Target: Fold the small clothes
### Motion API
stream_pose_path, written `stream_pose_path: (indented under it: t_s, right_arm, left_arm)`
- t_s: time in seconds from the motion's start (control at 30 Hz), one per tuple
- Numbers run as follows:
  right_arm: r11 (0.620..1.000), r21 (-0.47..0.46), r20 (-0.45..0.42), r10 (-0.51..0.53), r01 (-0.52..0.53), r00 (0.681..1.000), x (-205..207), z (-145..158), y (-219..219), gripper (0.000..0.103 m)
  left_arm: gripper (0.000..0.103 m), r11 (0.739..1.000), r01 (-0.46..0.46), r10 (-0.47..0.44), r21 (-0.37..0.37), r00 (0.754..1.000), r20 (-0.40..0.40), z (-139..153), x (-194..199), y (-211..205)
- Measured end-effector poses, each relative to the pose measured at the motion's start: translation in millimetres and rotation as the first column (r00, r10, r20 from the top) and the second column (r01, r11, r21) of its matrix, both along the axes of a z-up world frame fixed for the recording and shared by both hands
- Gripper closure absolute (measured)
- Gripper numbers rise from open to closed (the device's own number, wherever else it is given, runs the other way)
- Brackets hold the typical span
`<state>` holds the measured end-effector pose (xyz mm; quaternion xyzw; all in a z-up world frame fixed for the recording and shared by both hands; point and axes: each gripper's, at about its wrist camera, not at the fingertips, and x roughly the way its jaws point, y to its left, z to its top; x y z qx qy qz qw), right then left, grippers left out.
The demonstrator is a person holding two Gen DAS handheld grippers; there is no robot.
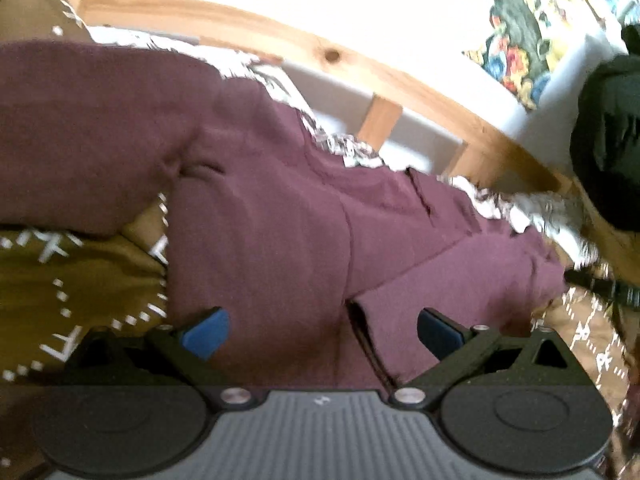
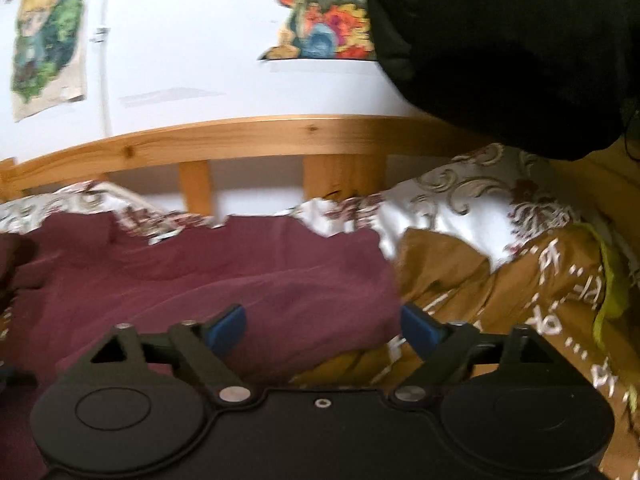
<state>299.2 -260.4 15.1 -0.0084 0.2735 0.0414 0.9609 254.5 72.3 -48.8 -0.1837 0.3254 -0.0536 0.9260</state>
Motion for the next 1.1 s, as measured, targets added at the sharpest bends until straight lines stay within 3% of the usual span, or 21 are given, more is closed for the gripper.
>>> stream_pose_path:
  t_s: [0.2, 0.37, 0.53, 0.67, 0.8, 0.93, 1.1]
  right_arm:
    - [0.995, 0.027, 0.026, 0.098, -0.099, 0.995, -35, 3, 36, 0.005]
    - [0.979, 0.076, 0.043, 0.186, -0.189, 0.982, -54, 5, 73, 0.002]
    - [0.953, 0.082, 0.057, 0.288, -0.292, 0.956, -65, 5, 115, 0.001]
    - [0.937, 0.125, 0.039, 0.323, -0.325, 0.946, -71, 5, 137, 0.001]
    - [0.927, 0.128, 0.024, 0.352, -0.352, 0.936, -77, 7, 148, 0.001]
    - [0.926, 0.116, 0.029, 0.357, -0.358, 0.933, -83, 12, 150, 0.001]
    - [0.935, 0.114, 0.020, 0.335, -0.335, 0.942, -83, 8, 142, 0.001]
  left_arm:
    - [0.001, 0.990, -0.133, 0.130, 0.053, 0.990, 0.050, 33, -29, 18]
    - [0.001, 0.945, -0.311, 0.304, 0.095, 0.949, 0.084, 54, -62, 55]
    - [0.001, 0.846, -0.528, 0.531, -0.067, 0.847, 0.033, 65, -89, 113]
    - [0.000, 0.768, -0.630, 0.636, -0.114, 0.771, 0.019, 66, -105, 148]
    - [0.001, 0.720, -0.670, 0.684, -0.180, 0.729, 0.024, 67, -103, 177]
    - [0.001, 0.653, -0.710, 0.726, -0.262, 0.686, -0.050, 58, -103, 198]
    - [0.001, 0.593, -0.758, 0.766, -0.272, 0.635, -0.099, 46, -99, 205]
